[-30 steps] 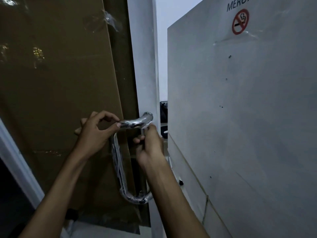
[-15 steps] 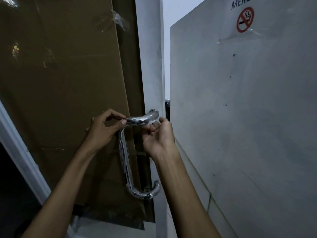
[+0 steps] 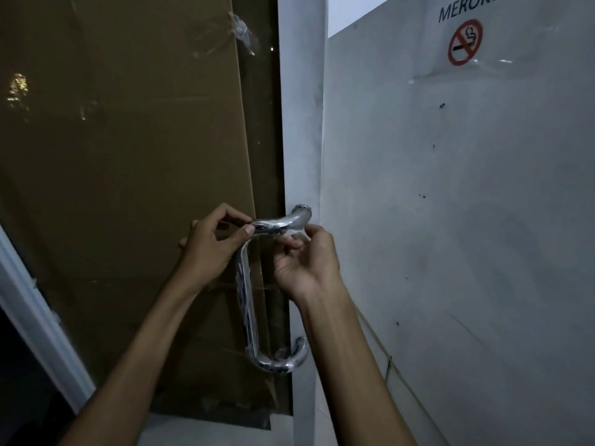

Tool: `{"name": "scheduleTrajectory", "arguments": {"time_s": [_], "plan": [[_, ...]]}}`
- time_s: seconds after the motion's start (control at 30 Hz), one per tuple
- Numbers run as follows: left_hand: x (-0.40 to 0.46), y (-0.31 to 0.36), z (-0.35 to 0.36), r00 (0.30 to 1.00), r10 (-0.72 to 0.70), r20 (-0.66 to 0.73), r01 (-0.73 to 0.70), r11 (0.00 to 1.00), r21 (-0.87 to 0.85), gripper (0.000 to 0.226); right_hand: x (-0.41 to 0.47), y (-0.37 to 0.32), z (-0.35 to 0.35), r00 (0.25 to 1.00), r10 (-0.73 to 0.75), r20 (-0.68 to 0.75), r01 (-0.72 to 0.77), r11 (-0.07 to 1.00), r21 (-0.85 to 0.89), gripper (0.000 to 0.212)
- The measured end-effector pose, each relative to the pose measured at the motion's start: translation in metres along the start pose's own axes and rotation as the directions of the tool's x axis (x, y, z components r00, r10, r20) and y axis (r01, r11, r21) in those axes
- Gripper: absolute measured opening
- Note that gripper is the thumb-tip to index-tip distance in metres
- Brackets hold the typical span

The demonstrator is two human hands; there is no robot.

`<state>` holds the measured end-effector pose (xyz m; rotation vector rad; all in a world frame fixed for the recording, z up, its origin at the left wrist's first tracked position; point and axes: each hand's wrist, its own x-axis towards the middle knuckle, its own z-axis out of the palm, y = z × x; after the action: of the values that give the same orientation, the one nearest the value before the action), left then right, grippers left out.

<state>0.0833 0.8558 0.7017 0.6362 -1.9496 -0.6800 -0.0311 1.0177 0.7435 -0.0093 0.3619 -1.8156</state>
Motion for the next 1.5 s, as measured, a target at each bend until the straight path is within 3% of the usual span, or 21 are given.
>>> {"name": "scheduleTrajectory", "arguments": {"time_s": [0.37,0.8,1.17,1.3,1.5], "plan": [[0.001,-0.005,-0.001,1.000,0.014,0.028,-0.013,0.998,-0.060,0.040,-0.010,0.005,0.024,0.999,0.042,0.009,-0.042,0.999,0.031,0.053],[0.001,-0.012,0.001,0.997,0.060,0.040,-0.055,0.993,-0.105,0.030,0.003,0.021,0.027,1.000,-0.014,0.002,0.014,0.998,0.068,0.037],[0.004,-0.017,-0.001,0.995,0.040,0.086,-0.031,0.994,-0.105,0.021,0.002,0.034,0.039,0.999,0.009,-0.035,-0.011,0.998,-0.060,0.043],[0.006,-0.017,-0.004,0.988,0.057,0.141,-0.032,0.985,-0.172,0.044,0.001,0.043,0.042,1.000,0.015,0.006,-0.014,0.997,-0.079,0.057],[0.002,-0.011,-0.012,0.973,0.073,0.221,-0.021,0.973,-0.231,0.032,0.013,0.058,0.041,0.995,-0.070,-0.066,0.056,0.978,-0.200,0.045]]}}
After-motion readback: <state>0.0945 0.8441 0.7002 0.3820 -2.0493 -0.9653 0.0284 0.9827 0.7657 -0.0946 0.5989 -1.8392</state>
